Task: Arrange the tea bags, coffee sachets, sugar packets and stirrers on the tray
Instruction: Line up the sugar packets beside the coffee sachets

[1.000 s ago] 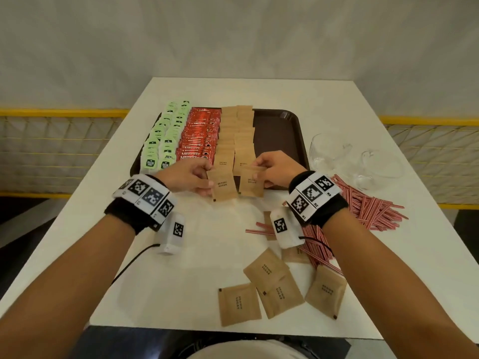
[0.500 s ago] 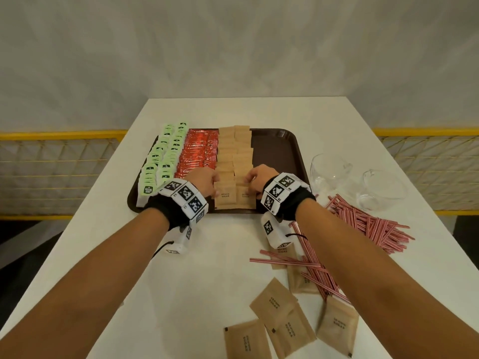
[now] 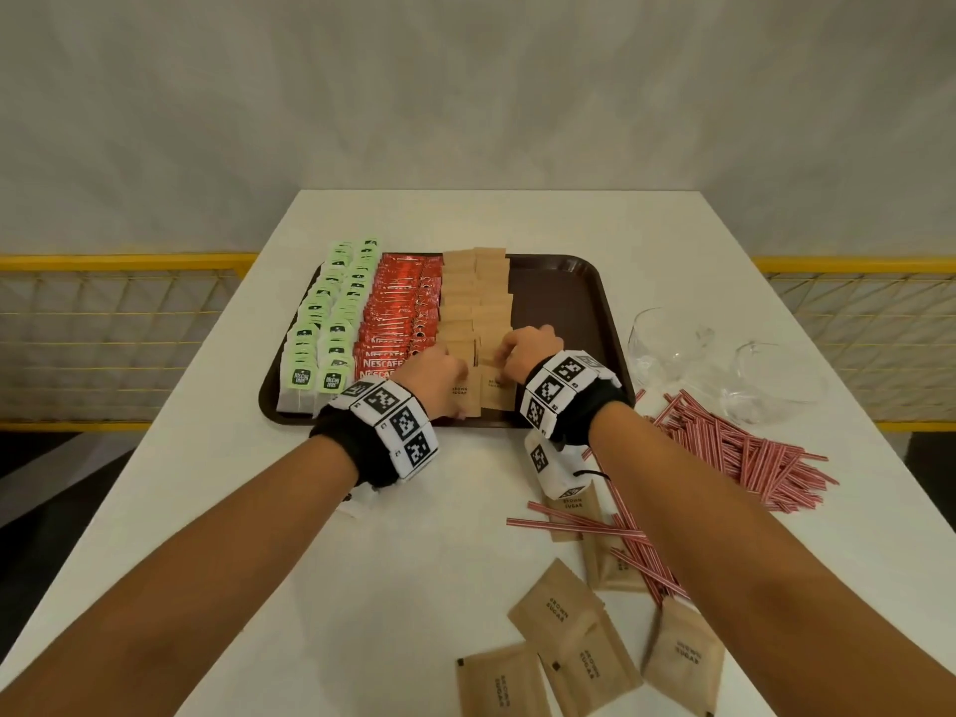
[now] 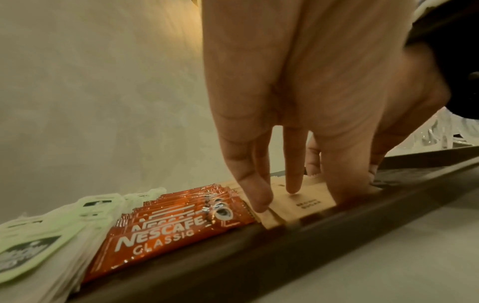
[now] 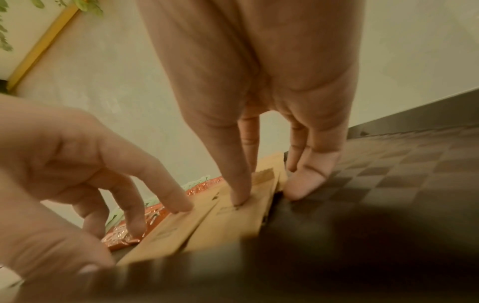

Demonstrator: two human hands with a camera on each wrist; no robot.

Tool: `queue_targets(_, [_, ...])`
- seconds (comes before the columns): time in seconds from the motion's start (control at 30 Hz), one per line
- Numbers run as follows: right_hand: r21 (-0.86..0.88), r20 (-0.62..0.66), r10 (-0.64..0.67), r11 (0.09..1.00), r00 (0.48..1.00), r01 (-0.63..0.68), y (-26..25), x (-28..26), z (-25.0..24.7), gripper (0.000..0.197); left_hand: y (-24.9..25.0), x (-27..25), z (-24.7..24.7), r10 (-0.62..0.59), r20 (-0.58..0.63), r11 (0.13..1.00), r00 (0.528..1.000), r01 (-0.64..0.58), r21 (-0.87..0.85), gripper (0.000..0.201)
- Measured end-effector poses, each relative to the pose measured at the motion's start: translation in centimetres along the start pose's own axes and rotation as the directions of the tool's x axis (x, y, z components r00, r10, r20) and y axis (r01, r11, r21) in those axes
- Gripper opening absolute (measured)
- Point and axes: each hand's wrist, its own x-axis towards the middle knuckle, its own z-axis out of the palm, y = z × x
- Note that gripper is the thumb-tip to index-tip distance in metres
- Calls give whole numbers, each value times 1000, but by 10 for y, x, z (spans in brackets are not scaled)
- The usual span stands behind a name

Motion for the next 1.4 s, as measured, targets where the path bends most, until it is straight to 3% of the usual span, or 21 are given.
queue_targets(0.2, [42,14,-29,999,999,29,-6,2,0,15,4,8,-3,-31,-3,999,1000,31,-12,54])
queue_targets(0.5, [33,30,-79,996,996,78,2,6,-3,28,1,14,1,-48,-39,999,998,47,-27,54])
queue_targets(0.73, [190,7,-36,981,999,34,7,2,-2,48,1,16,3,-5,-68,999,998,2,-43,64])
queue_targets(0.83, [267,-4,-13,964,1000,14,11,0,-3,39,0,17,4,-28,-50,1000,998,29,5,58])
queue_targets(1.1, [242,-69,-21,970,997,37,14,-2,-14,16,-3,15,2,-12,-72,1000,997,13,22,53])
queue_targets(1.27, [345,-171,-78,929,982,134,19,-21,-27,11,3,-2,-3,63,-99,997,993,-66,-33,60])
queue_targets(1.4, [370,-73,-182,908,981,196,33,-62,-46,11,19,-37,-9,210,-50,969,976,-215,-122,54])
